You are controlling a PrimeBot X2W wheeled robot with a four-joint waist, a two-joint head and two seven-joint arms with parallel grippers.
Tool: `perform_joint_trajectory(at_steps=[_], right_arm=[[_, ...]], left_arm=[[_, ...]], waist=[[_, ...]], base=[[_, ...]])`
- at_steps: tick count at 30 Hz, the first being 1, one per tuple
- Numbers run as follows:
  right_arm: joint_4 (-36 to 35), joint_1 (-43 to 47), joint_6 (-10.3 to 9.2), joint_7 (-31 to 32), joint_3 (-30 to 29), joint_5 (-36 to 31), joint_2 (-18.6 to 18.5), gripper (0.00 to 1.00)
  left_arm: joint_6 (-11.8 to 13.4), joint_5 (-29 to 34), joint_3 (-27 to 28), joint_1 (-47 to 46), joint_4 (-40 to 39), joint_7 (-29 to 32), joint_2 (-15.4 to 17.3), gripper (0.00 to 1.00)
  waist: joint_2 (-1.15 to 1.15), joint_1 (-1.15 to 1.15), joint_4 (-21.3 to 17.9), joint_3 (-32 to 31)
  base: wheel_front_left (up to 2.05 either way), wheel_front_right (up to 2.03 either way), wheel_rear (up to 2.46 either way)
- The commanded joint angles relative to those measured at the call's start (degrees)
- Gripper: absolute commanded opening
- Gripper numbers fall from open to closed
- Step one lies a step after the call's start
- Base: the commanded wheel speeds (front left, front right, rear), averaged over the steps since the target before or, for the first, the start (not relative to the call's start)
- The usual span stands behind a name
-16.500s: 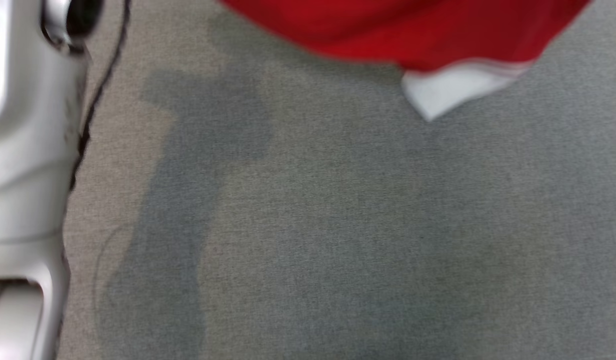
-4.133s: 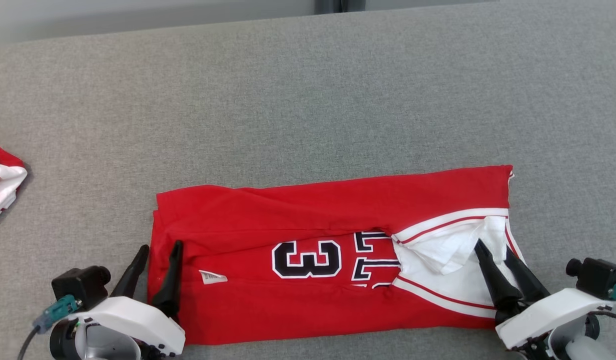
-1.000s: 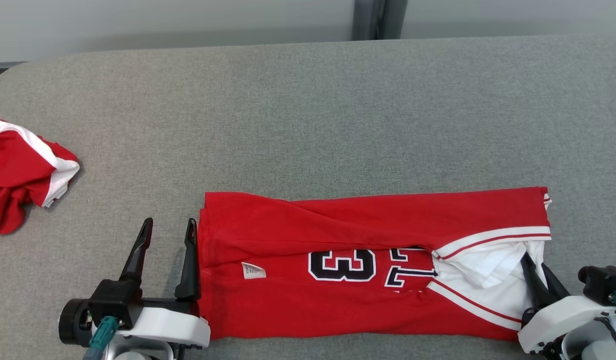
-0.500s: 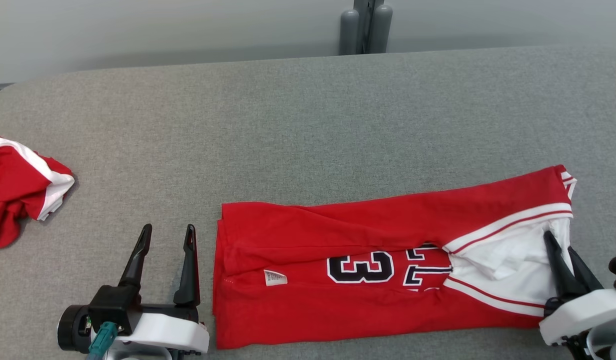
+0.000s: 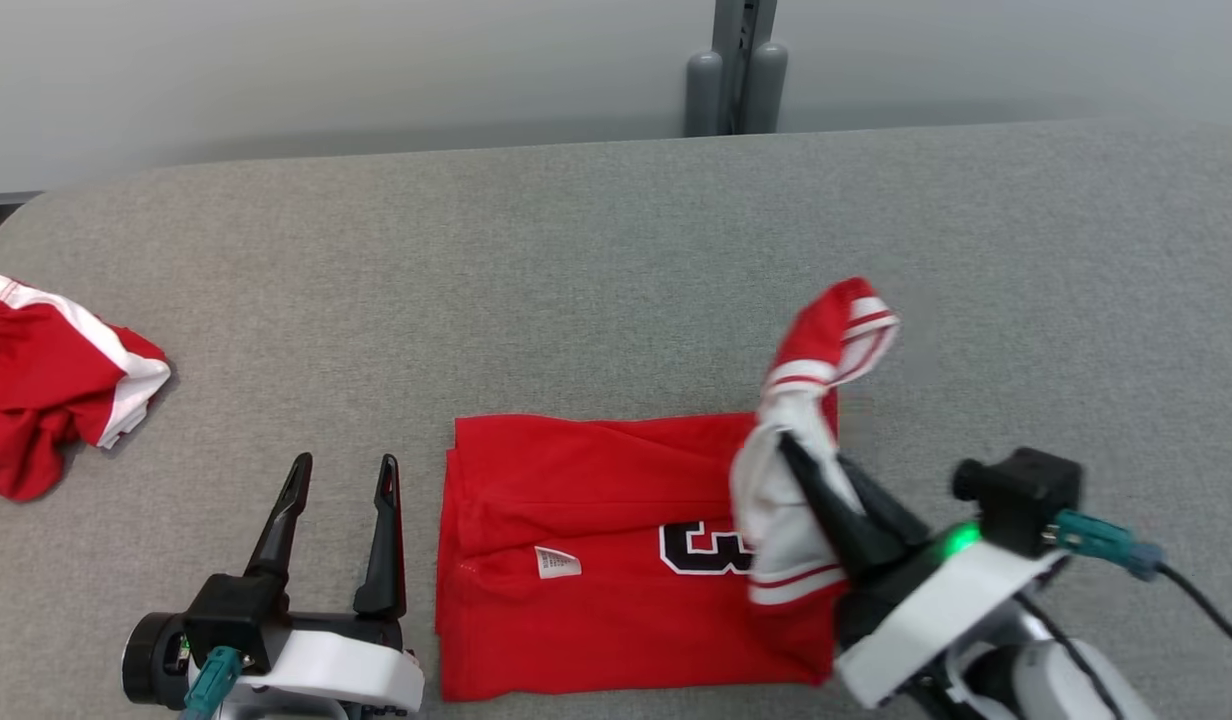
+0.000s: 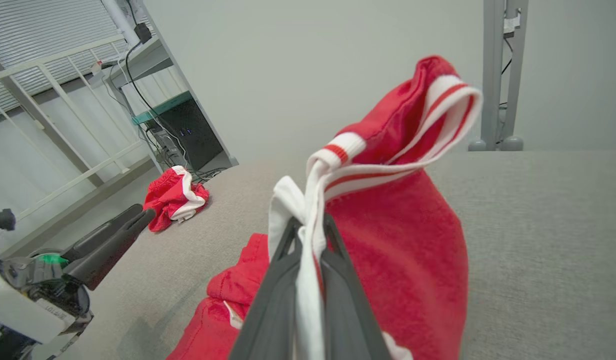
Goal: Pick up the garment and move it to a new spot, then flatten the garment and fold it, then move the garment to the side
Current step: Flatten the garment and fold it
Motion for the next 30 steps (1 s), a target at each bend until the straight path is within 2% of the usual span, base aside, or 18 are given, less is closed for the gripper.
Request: perform_joint_trajectory(at_steps=[1, 5, 9, 11, 14, 20, 22, 23, 24, 30], right_arm=[[0.28, -1.33, 0.00, 0.39, 1.81, 1.40, 0.58, 0.00], [4.01, -4.82, 0.00, -0.62, 8.52, 4.87, 2.79, 0.00], [12.09, -9.49, 0.01, -3.92, 15.36, 9.70, 5.11, 0.00], [13.83, -10.59, 0.01, -4.75, 16.44, 10.55, 5.37, 0.00], [21.27, -14.68, 0.00, -8.99, 20.22, 14.32, 6.20, 0.00], [28.19, -19.26, 0.01, -13.76, 25.04, 19.29, 6.40, 0.00], [29.94, -21.15, 0.01, -15.43, 27.43, 19.92, 6.41, 0.41], [30.37, -21.90, 0.01, -16.45, 28.30, 20.36, 6.36, 0.56], [30.85, -22.43, 0.00, -17.05, 29.19, 21.00, 6.36, 1.00], [30.51, -25.88, 0.01, -19.74, 31.85, 21.40, 6.39, 1.00]], left_arm=[[-0.16, 0.29, 0.04, 0.16, -0.03, -0.27, 0.15, 1.00], [-0.31, 0.37, -0.20, -0.59, -0.05, -0.27, 0.06, 1.00], [-0.80, 0.35, -0.61, -2.03, -0.11, -0.27, -0.25, 1.00], [-0.77, 0.37, -0.67, -2.26, -0.11, -0.27, -0.31, 1.00], [-1.35, 0.47, -1.23, -3.65, 0.05, -0.27, -0.61, 1.00], [-1.75, 0.73, -1.71, -5.13, 0.43, -0.27, -1.15, 1.00], [-1.72, 0.85, -1.69, -5.39, 0.53, -0.27, -1.30, 1.00], [-1.81, 0.93, -1.72, -5.44, 0.61, -0.27, -1.36, 1.00], [-1.95, 0.96, -1.76, -5.50, 0.65, -0.27, -1.44, 1.00], [-2.26, 1.54, -1.53, -5.77, 1.00, -0.27, -1.62, 1.00]], waist=[[0.00, 0.00, 0.56, -0.10], [0.00, 0.00, 2.05, 0.25], [0.00, 0.00, 4.54, 1.70], [0.00, 0.00, 5.00, 2.07], [0.00, 0.00, 6.76, 3.78], [0.00, 0.00, 8.18, 5.62], [0.00, 0.00, 8.28, 6.03], [0.00, 0.00, 8.24, 6.24], [0.00, 0.00, 8.19, 6.35], [0.00, 0.00, 6.87, 6.62]], base=[[0.00, 0.00, 0.00], [0.00, 0.00, 0.00], [0.00, 0.00, 0.00], [0.00, 0.00, 0.00], [0.00, 0.00, 0.00], [0.00, 0.00, 0.00], [0.00, 0.00, 0.00], [0.00, 0.00, 0.00], [0.00, 0.00, 0.00], [0.00, 0.00, 0.00]])
